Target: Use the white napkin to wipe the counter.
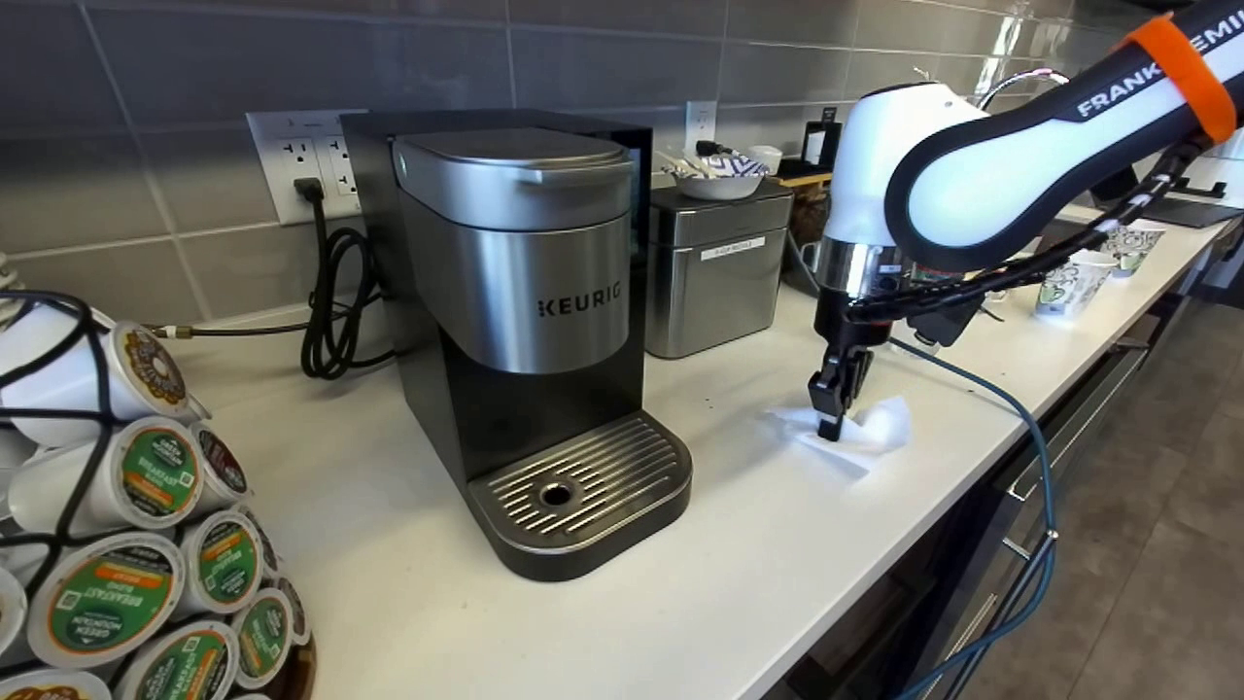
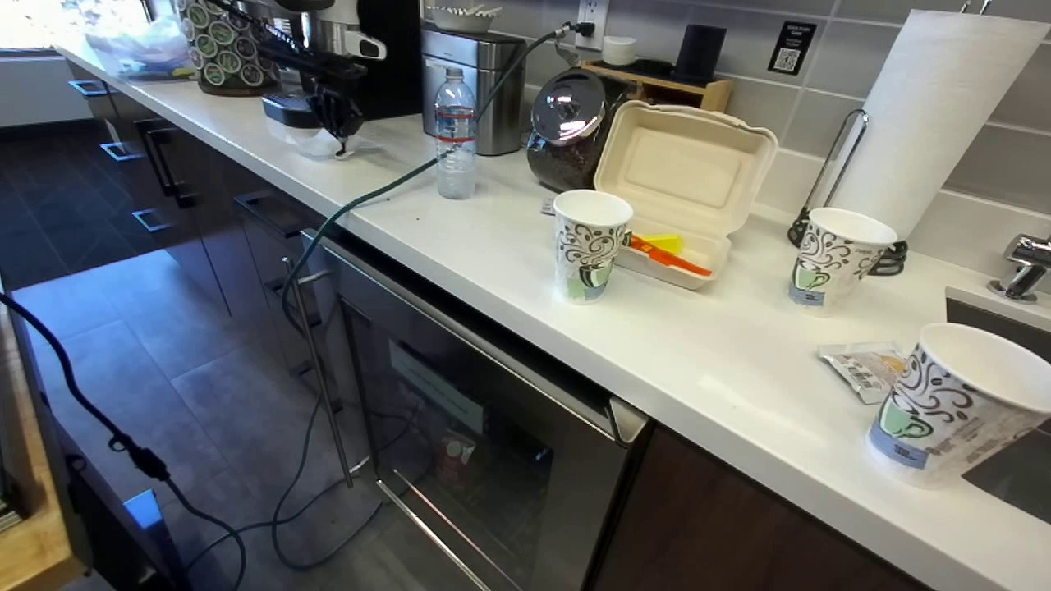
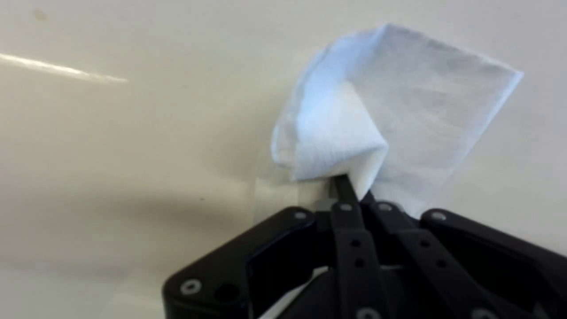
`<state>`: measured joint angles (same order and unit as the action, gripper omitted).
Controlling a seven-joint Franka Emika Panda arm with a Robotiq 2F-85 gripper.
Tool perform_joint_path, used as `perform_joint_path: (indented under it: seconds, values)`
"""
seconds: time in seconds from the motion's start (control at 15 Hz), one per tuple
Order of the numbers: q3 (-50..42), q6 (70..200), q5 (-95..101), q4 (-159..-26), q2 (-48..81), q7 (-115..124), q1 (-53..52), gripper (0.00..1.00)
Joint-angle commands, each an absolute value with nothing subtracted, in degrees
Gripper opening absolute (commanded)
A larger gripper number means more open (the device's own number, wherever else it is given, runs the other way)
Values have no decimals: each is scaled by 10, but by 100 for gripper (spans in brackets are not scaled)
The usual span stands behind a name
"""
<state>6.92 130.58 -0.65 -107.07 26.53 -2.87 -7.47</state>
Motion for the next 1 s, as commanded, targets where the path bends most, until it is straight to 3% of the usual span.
perform_joint_path:
  seconds: [0.0, 0.47, 0.93]
  values:
    - [113, 1281, -55, -1052, 305, -110, -62, 0]
    - [153, 1368, -114, -1070, 287, -177, -53, 0]
    - [126, 1510, -67, -1086, 249, -146, -65, 0]
